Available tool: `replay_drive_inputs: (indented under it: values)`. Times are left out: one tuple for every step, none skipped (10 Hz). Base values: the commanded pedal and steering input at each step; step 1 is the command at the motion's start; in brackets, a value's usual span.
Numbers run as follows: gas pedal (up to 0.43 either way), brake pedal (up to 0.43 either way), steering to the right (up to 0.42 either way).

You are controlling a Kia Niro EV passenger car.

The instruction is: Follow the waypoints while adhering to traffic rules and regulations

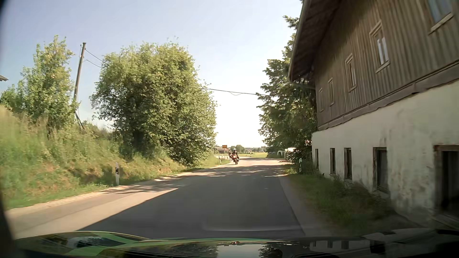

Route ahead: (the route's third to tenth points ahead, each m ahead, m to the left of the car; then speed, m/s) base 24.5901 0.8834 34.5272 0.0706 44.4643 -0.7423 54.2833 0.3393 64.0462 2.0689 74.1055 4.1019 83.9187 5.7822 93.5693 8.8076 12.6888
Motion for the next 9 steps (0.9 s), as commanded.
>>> replay_drive_inputs:
  values:
    - [0.15, 0.0, 0.025]
    - [0.15, 0.0, 0.024]
    - [0.15, 0.0, 0.023]
    - [0.157, 0.0, 0.023]
    - [0.157, 0.0, 0.018]
    - [0.157, 0.0, 0.01]
    - [0.157, 0.0, 0.006]
    - [0.157, 0.0, 0.006]
    - [0.157, 0.0, 0.006]
